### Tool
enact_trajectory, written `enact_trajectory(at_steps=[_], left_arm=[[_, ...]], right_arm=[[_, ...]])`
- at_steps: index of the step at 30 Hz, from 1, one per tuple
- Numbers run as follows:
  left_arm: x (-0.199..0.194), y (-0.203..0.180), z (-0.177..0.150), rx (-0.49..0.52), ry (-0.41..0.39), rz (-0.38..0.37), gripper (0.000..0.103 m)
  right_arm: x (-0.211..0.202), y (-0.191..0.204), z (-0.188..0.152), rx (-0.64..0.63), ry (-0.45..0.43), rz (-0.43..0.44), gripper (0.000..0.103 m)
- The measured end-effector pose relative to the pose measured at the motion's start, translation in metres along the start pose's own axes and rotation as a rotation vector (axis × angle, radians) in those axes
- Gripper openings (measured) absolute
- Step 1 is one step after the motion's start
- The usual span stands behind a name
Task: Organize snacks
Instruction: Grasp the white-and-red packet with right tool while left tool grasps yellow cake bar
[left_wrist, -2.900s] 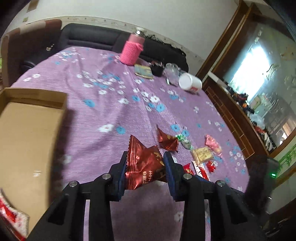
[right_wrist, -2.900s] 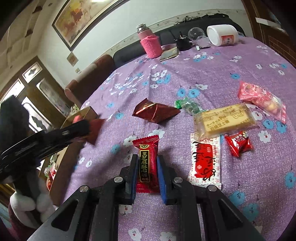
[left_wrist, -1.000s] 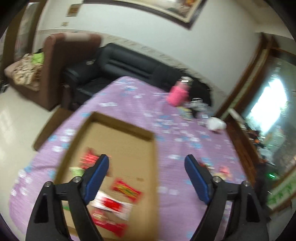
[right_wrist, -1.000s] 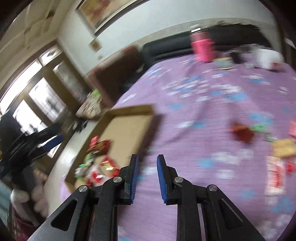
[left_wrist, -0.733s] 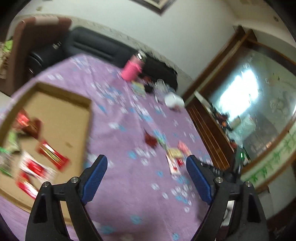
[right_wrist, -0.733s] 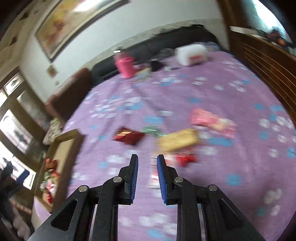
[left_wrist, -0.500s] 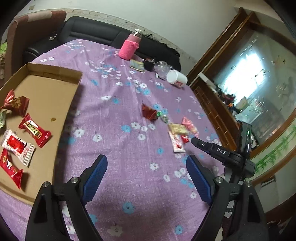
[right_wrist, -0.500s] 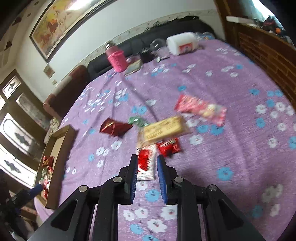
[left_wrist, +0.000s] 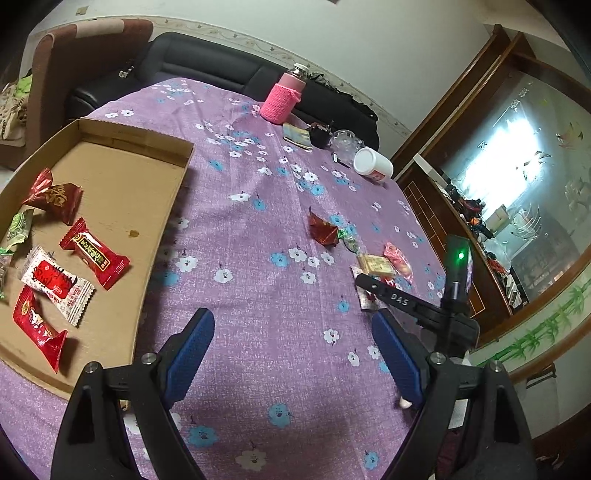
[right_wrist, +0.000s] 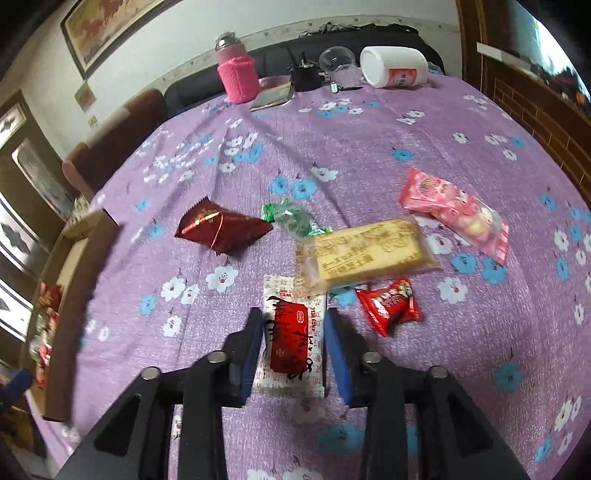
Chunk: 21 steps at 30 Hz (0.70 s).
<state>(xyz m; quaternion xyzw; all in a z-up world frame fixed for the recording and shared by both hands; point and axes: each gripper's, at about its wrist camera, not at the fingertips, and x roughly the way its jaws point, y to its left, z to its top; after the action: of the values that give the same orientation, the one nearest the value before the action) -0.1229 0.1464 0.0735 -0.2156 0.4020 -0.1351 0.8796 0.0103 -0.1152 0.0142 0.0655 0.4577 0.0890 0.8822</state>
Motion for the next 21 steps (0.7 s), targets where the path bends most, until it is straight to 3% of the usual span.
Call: enact_trajectory(at_steps=[8, 14, 21], left_arm=[[-0.001, 0.007, 0.003, -0.009, -0.006, -0.002, 0.086], [0.007, 0.003, 0.008, 0.022, 0.017, 0.013, 0.086], [0.034, -0.020, 0.031, 0.090, 0.055, 0.039, 0.086]], right_arm=[[-0.004, 0.014, -0.012, -0.085, 0.002, -0.034, 0.031], [-0.014, 0.008, -0.024, -0.045, -0.032, 0.041, 0.030], [-0.042, -0.023, -0.027, 0.066, -0.146, 0.146, 0.030]])
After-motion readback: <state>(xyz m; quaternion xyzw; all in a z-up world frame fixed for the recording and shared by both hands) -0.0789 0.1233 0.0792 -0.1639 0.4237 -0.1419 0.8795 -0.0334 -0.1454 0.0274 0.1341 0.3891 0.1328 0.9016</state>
